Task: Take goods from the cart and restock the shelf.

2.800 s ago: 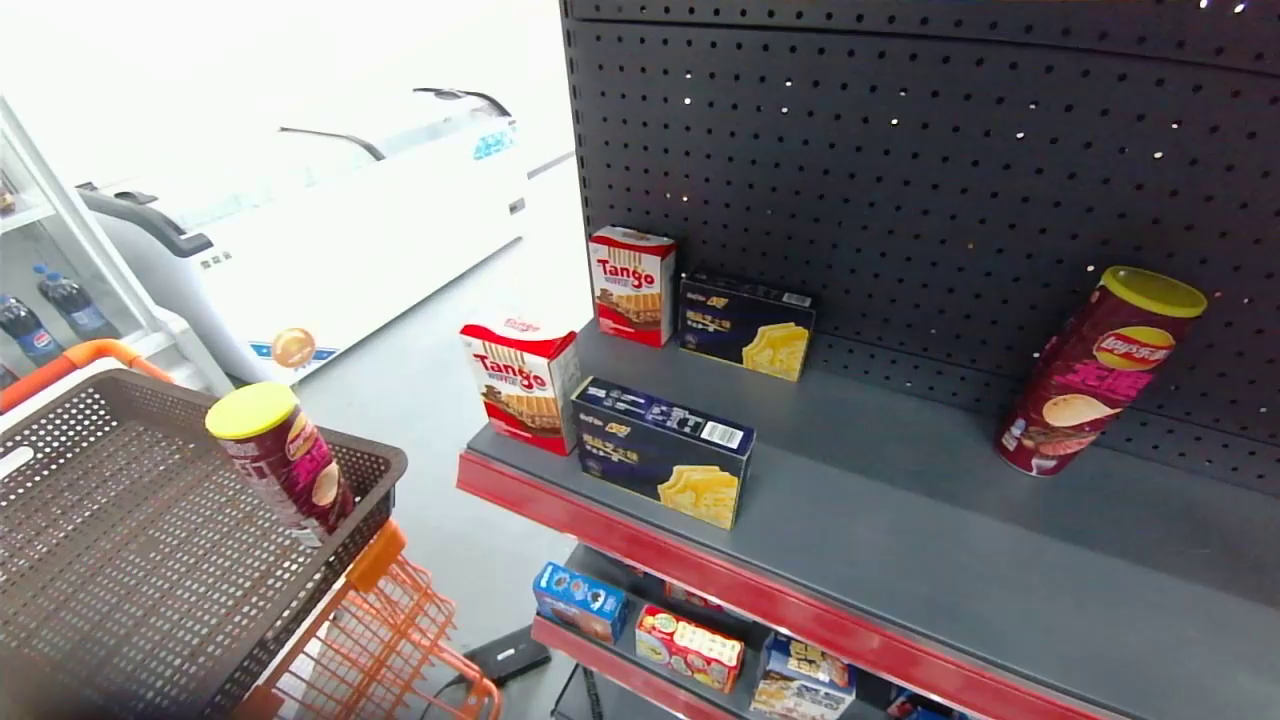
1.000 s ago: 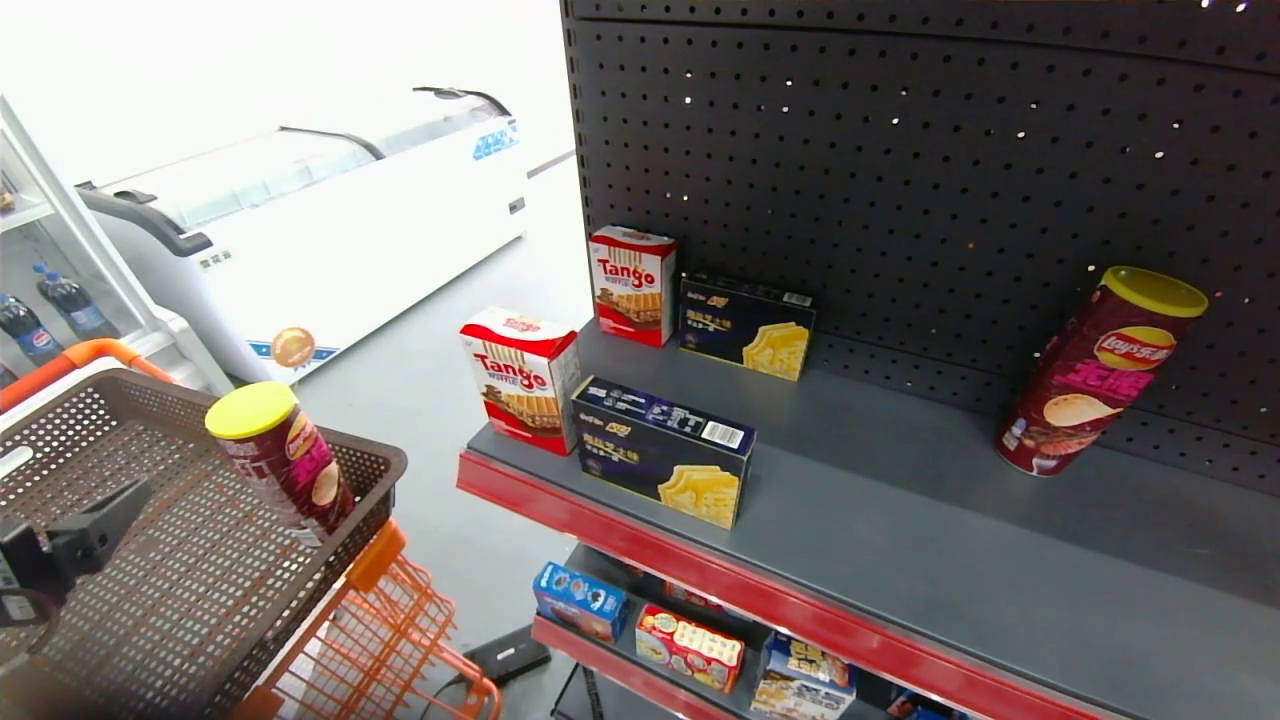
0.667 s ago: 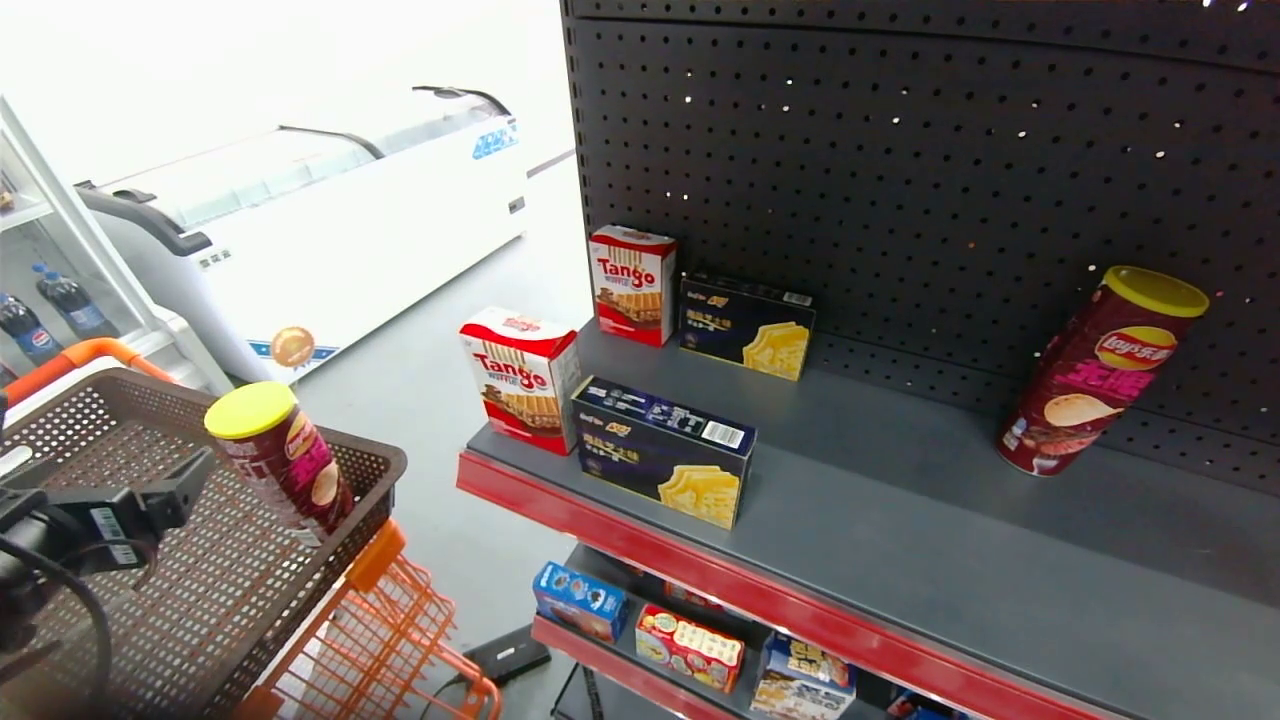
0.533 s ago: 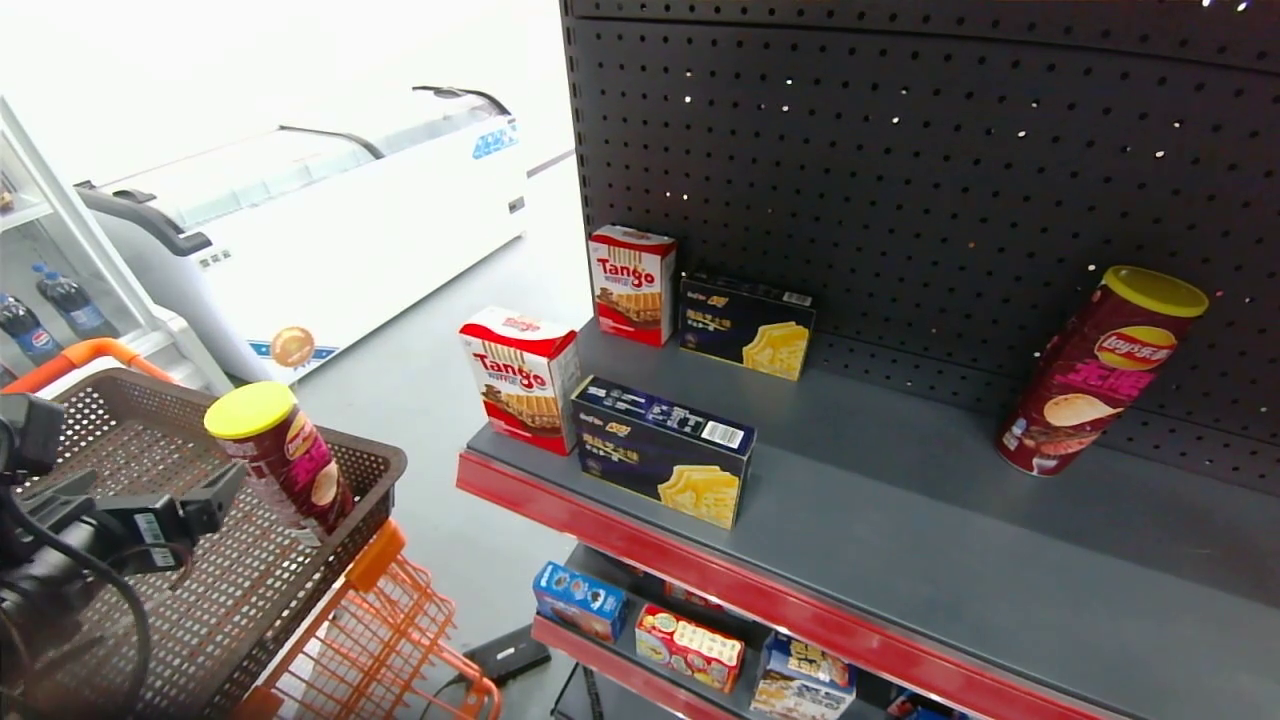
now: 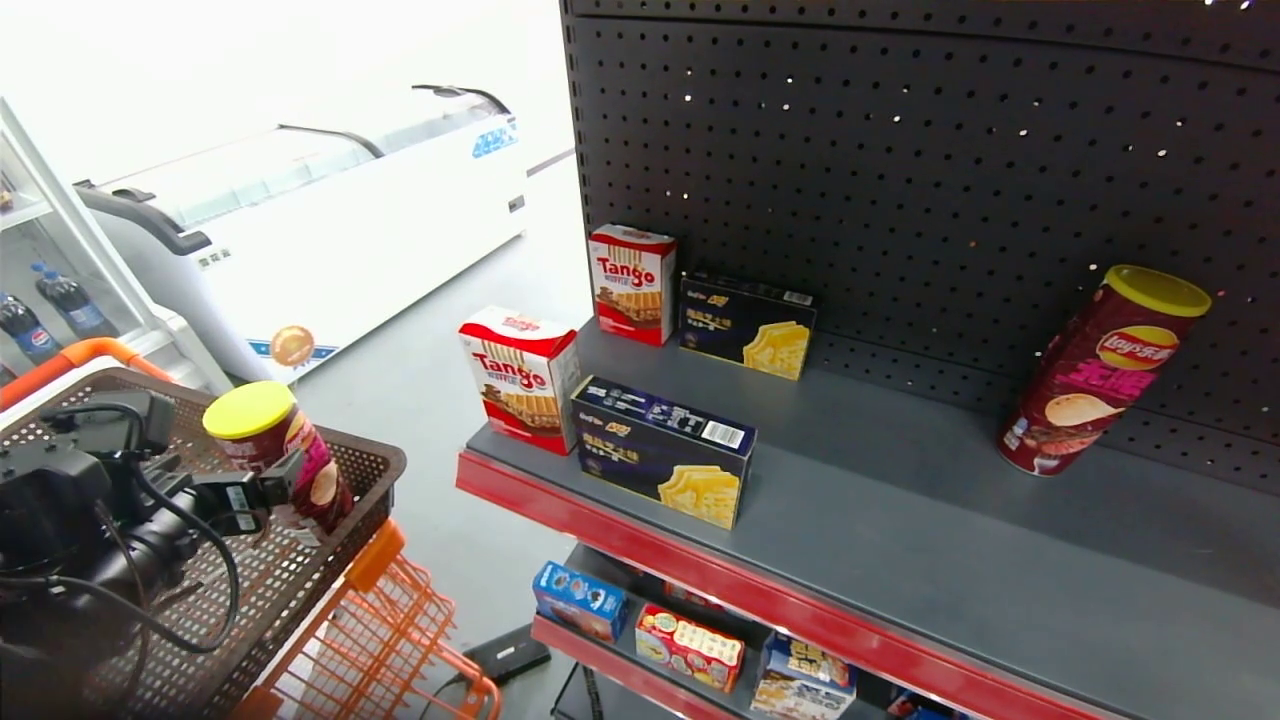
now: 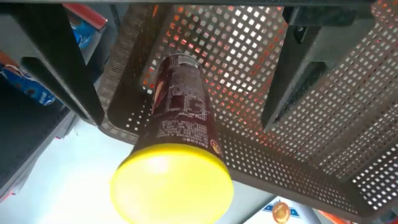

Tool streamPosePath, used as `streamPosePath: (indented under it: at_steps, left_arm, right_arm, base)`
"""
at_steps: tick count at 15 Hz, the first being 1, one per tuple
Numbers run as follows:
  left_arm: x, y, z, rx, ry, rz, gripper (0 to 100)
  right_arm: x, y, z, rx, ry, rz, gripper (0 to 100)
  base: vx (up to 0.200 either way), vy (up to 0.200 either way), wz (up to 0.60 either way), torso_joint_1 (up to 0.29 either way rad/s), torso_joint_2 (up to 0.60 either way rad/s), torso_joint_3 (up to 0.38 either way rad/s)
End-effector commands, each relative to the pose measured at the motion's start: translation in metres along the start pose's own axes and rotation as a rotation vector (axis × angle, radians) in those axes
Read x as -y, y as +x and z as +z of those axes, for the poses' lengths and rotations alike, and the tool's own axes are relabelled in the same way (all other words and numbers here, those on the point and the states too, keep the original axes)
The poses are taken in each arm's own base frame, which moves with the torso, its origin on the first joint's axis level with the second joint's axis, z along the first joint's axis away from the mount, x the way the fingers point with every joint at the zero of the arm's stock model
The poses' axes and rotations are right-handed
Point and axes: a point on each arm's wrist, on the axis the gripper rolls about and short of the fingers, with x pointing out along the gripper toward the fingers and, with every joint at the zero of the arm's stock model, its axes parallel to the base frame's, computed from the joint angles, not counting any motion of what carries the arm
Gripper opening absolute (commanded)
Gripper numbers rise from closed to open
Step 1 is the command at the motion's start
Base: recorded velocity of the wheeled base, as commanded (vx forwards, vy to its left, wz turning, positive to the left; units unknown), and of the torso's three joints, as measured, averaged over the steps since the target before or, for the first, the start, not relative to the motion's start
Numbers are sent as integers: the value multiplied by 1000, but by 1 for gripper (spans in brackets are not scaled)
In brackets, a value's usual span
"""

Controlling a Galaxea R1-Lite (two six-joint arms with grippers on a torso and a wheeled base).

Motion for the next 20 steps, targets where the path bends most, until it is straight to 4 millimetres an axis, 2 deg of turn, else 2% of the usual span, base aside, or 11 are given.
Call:
streamPosePath:
  at_steps: [1, 6, 10, 11, 16, 20]
  left_arm:
    - [1, 22, -15, -44, 1, 0, 100]
    - [2, 57, -20, -11, 0, 2, 100]
    - [4, 73, -23, 6, -2, 1, 100]
    - [4, 78, -22, 17, -2, 1, 0]
    - [4, 87, -24, 22, -2, 0, 0]
    - [4, 90, -13, 60, 0, 2, 0]
  right_arm:
    - [0, 0, 0, 0, 0, 1, 100]
    - [0, 0, 0, 0, 0, 1, 100]
    - [0, 0, 0, 0, 0, 1, 100]
    - [0, 0, 0, 0, 0, 1, 100]
    - [0, 0, 0, 0, 0, 1, 100]
    - [0, 0, 0, 0, 0, 1, 100]
  base:
    - [0, 0, 0, 0, 0, 0]
    - [0, 0, 0, 0, 0, 0]
    - [0, 0, 0, 0, 0, 0]
    - [0, 0, 0, 0, 0, 0]
    - [0, 0, 0, 0, 0, 0]
    - [0, 0, 0, 0, 0, 0]
